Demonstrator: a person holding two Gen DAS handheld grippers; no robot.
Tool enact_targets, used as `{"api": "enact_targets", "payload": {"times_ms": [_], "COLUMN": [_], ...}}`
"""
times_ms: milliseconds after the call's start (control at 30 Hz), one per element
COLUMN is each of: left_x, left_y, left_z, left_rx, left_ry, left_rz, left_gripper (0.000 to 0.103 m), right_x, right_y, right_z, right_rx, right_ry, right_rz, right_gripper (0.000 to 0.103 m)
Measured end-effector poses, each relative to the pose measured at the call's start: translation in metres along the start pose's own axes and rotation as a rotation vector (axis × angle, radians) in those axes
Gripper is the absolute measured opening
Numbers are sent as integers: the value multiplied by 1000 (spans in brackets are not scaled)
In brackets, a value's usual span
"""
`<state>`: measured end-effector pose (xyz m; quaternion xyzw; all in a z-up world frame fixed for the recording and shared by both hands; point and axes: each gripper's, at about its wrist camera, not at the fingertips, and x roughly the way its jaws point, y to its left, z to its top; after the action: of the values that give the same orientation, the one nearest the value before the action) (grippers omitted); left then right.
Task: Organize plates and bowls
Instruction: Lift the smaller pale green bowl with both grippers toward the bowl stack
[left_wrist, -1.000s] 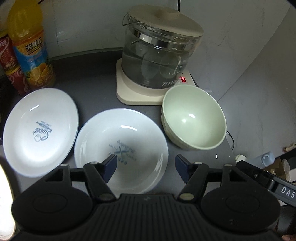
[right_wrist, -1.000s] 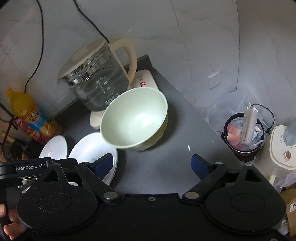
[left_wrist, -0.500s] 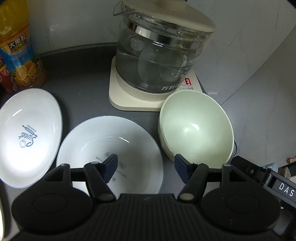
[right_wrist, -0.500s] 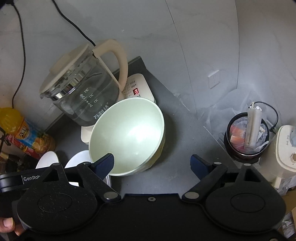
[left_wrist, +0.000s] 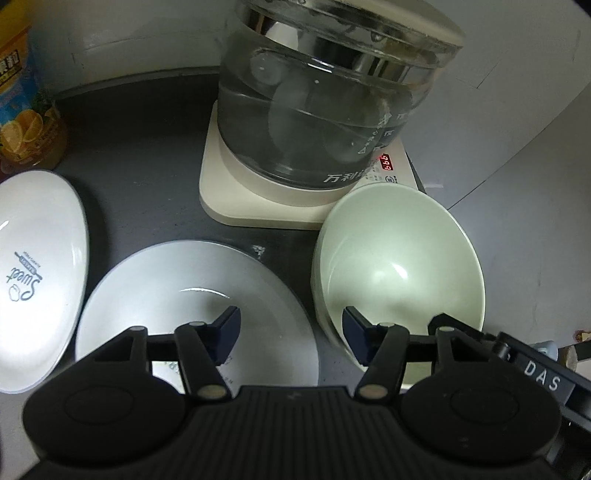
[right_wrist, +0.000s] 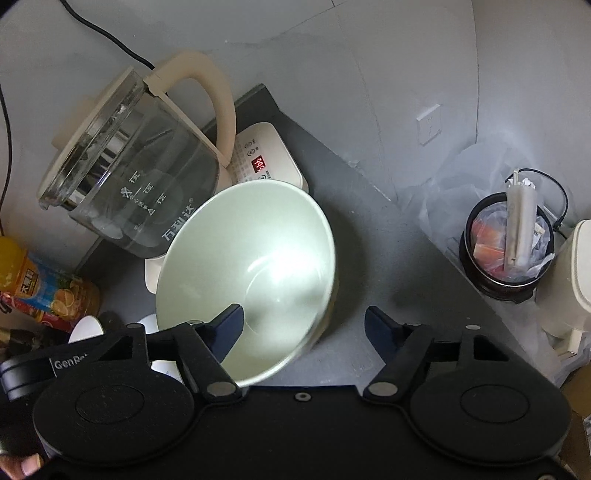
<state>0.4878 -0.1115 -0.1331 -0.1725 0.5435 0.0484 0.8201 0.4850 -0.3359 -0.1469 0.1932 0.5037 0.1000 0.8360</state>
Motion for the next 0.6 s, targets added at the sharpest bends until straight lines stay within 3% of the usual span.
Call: {"api": "enact_targets", "payload": {"times_ms": [200, 267, 367, 400, 600], "left_x": [10, 13, 14, 13, 9], "left_y": [2, 2, 0, -1, -3], "left_z": [4, 5, 5, 5, 1], "left_rx": [-26, -37, -48, -46, -32], "left_ry": [14, 16, 19, 16, 13], "left_rz": [-33, -55, -87, -90, -101], "left_gripper": [41, 30, 11, 11, 11], "right_x": [14, 17, 19, 18, 11], "right_y": [4, 5, 3, 1, -6], "right_z": [2, 1, 0, 0, -5], "right_rx": [7, -1, -9, -1, 14], "right_ry": [25, 22, 21, 20, 11], "right_rz": [-14, -33, -58, -60, -45], "right_gripper": [48, 43, 24, 19, 18]}}
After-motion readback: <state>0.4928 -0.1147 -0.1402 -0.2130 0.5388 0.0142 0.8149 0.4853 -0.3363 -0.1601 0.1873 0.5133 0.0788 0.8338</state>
